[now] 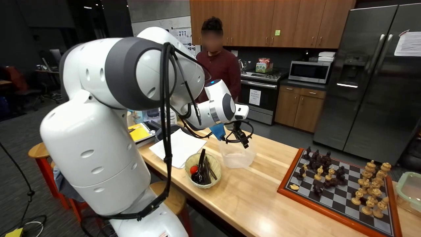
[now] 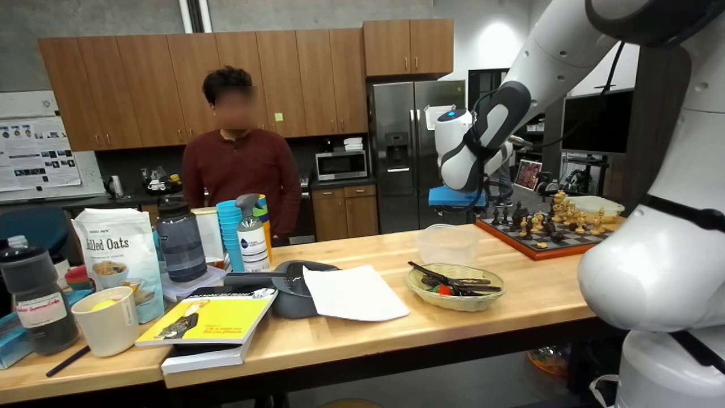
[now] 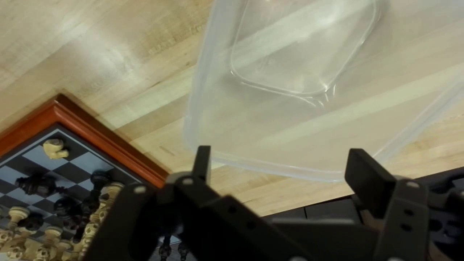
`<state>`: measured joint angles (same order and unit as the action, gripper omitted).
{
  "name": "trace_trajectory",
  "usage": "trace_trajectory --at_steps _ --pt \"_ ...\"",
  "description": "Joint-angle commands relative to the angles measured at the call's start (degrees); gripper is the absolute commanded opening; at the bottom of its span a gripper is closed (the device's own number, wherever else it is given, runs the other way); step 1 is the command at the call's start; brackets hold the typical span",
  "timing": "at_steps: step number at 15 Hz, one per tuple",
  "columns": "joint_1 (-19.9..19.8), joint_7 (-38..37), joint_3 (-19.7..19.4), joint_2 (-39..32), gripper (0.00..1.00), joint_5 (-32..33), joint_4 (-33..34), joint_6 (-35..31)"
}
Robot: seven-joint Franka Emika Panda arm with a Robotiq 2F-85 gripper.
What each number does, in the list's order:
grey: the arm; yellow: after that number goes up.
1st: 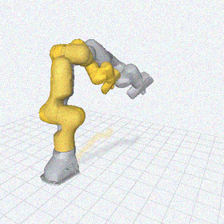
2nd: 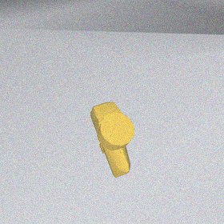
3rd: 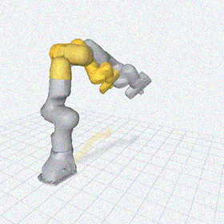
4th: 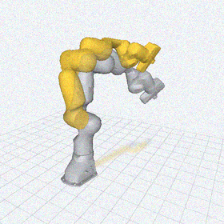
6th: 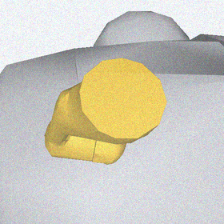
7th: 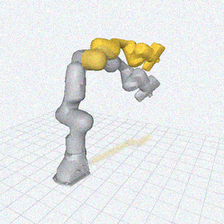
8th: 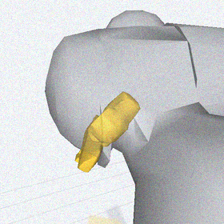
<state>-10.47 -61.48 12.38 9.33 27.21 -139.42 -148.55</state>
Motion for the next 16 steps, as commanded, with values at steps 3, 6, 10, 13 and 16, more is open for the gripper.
trace_trajectory --at_steps 3,6,10,13,16 --pt "6.2 -2.9 2.0 1.0 1.0 11.3 4.2 11.6" --pt "11.7 0.1 3.7 0.7 1.0 14.3 6.3 18.6" --pt "18.7 9.1 5.1 -0.3 1.0 11.3 8.3 20.2" --pt "21.9 18.5 5.1 -0.7 1.0 6.6 9.3 18.3" --pt "23.6 31.3 4.2 -0.8 1.0 -1.7 10.6 17.7"
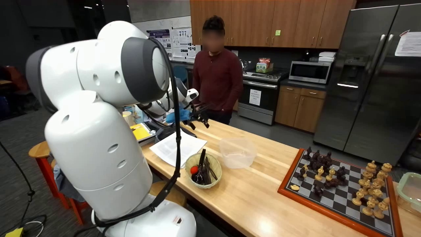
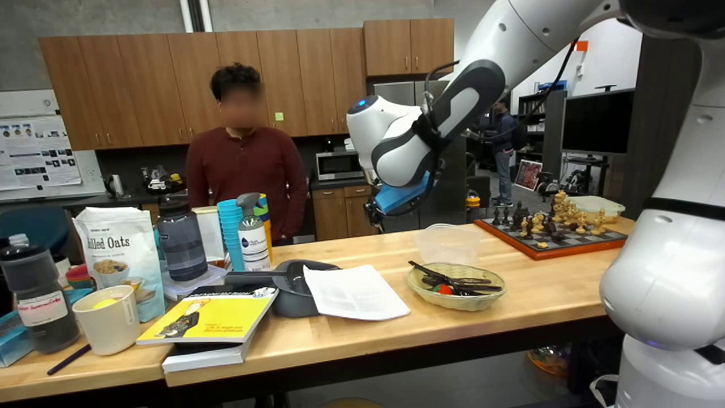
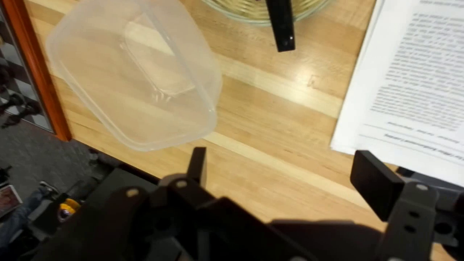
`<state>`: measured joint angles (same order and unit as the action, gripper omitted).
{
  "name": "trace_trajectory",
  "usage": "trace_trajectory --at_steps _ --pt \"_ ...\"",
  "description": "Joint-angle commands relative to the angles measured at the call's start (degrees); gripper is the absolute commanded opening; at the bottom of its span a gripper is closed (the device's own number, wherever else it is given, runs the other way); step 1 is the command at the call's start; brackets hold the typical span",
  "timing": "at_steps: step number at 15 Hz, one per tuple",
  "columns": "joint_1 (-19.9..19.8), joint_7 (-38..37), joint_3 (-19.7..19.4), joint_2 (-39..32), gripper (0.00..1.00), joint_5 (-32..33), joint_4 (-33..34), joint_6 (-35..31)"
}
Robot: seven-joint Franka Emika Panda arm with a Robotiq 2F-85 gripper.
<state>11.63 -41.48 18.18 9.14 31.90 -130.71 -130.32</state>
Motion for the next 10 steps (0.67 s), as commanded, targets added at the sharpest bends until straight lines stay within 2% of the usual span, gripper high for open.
trace_trajectory --at_steps 1,4,10 --pt "1.7 15.5 -1.6 -0.9 1.0 -9.7 2.7 0.0" --pt "1.9 26.8 -1.6 -1.9 1.0 -17.7 5.1 4.0" --pt "2.2 37.0 -1.1 -9.0 1.0 -17.8 9.3 12.4"
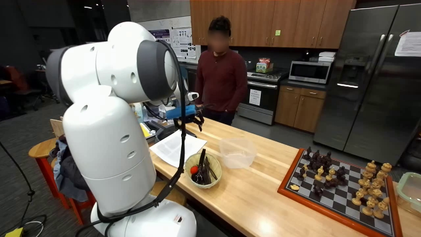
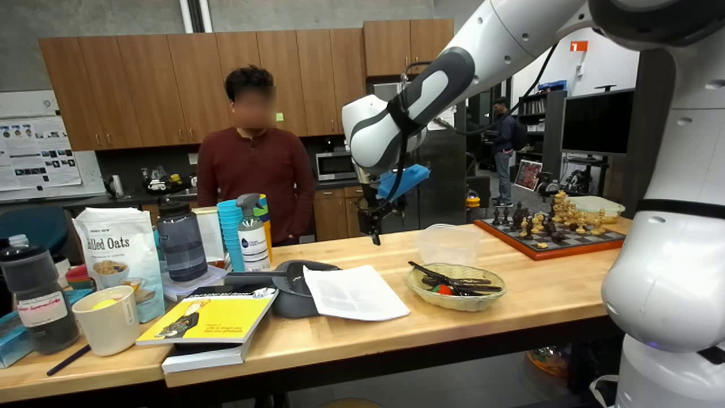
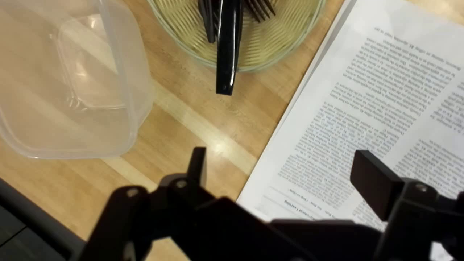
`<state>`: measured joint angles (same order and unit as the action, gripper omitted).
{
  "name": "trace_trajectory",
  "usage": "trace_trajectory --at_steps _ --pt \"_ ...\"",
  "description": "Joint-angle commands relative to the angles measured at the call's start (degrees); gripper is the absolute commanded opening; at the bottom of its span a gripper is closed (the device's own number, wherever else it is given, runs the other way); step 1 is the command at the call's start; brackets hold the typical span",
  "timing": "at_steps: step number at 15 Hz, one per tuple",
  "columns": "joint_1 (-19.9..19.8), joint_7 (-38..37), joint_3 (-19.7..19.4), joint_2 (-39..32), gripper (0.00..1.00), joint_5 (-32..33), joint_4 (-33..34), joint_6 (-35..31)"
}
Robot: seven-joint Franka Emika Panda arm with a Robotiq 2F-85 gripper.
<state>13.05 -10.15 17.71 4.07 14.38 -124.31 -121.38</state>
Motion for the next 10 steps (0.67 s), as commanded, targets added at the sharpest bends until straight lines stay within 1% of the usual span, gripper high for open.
trace_trajectory --at_steps 1,3,6,10 --pt "0.9 7.2 -0.7 -4.9 1.0 0.5 3.1 3.8" --pt "0.9 10.3 -1.0 -6.2 1.0 2.0 2.8 3.9" --pt "0.7 12.4 -1.7 -7.2 1.0 3.8 2.4 3.2" --pt "0.0 14.3 -2.9 -6.1 1.0 3.0 0.8 2.0"
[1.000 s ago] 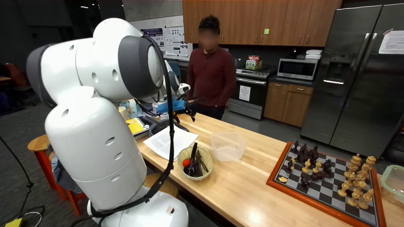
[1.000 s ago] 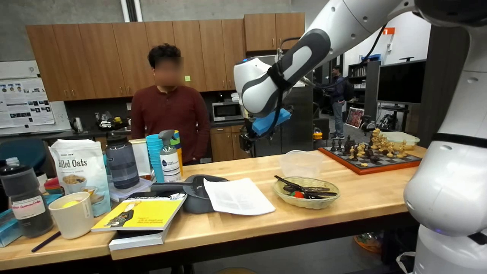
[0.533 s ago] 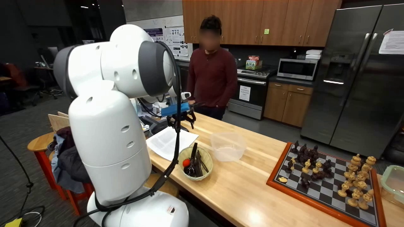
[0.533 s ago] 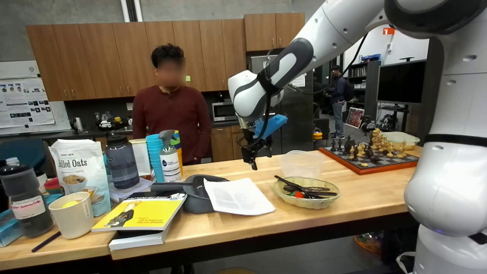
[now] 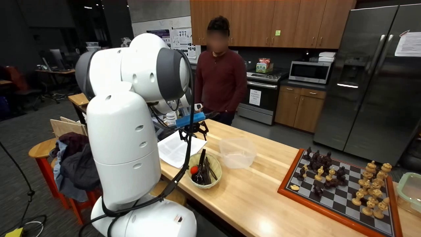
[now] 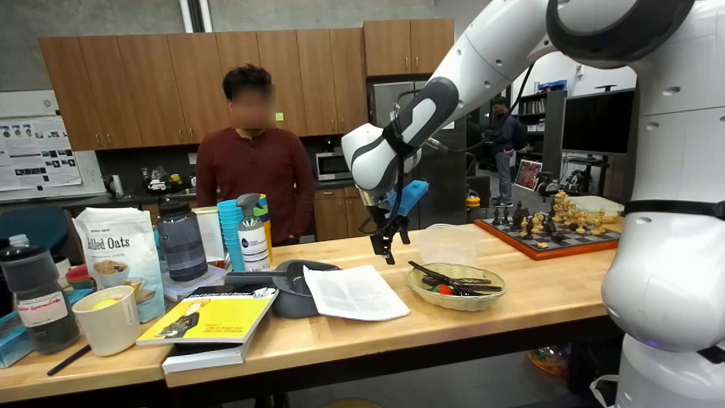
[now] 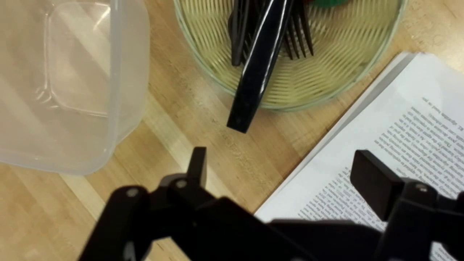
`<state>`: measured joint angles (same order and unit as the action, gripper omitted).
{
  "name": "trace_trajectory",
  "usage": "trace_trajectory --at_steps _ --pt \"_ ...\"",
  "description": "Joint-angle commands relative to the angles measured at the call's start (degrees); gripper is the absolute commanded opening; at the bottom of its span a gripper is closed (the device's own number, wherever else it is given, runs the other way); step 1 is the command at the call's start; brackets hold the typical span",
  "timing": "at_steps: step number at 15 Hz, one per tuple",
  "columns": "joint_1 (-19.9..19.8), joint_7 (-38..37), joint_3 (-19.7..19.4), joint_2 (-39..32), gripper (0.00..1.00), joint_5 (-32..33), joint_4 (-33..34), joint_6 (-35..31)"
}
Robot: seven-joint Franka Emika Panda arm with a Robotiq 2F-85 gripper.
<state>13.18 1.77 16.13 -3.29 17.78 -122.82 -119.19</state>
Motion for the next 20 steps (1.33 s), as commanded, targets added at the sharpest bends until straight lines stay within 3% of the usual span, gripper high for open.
trace_trajectory --at_steps 1,12,20 --pt "-0.3 2.6 -1.7 1.5 1.0 -0.7 -1.1 -0.4" --pt "-3.5 4.2 -6.0 7.7 1.0 -7.2 -10.5 -8.4" --pt "-3.9 4.2 -6.9 11.3 1.0 -8.9 -15.2 -11.1"
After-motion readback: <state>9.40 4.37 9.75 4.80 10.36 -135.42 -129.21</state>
